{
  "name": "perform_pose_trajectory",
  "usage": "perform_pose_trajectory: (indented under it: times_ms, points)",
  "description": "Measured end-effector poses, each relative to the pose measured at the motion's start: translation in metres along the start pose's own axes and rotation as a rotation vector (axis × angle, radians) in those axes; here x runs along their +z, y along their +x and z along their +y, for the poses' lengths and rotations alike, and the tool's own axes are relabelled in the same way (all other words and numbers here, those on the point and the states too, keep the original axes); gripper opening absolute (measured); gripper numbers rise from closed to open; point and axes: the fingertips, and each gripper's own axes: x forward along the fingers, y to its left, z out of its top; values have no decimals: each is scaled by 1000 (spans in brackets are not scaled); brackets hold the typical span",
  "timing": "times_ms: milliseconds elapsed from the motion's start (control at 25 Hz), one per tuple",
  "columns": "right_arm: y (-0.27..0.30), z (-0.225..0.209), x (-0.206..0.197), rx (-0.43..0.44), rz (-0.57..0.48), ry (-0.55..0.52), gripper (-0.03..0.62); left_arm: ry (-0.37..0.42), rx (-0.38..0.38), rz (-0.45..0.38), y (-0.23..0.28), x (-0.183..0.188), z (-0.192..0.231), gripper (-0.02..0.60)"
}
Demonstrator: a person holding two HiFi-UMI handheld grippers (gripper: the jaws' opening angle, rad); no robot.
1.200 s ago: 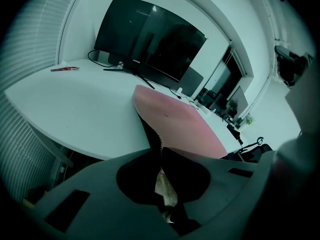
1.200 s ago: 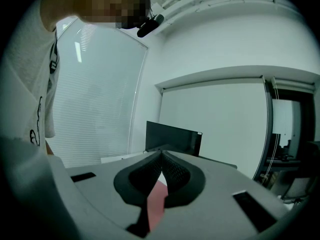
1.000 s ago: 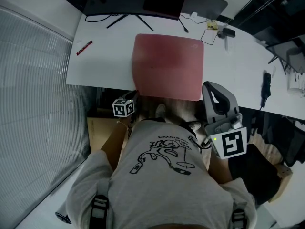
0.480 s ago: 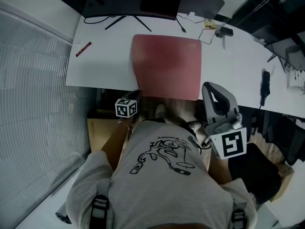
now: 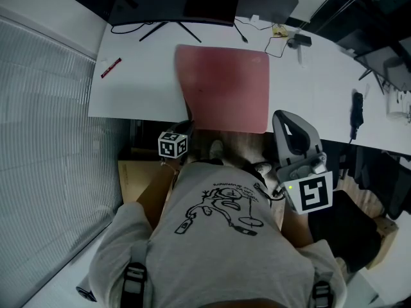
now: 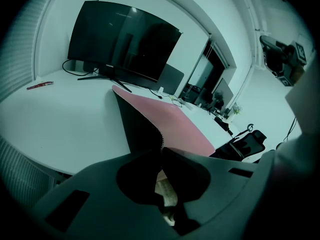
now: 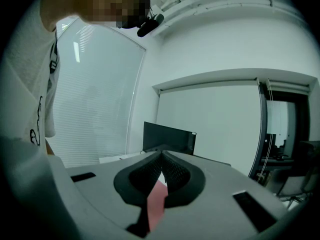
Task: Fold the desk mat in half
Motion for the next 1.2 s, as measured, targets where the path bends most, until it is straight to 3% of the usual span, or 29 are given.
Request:
perform_pose_trajectory:
  times_ms: [1200]
  points:
    - [-12,-26,-2,-21,-3,5,9,79,-52,23,22,11,-42,32]
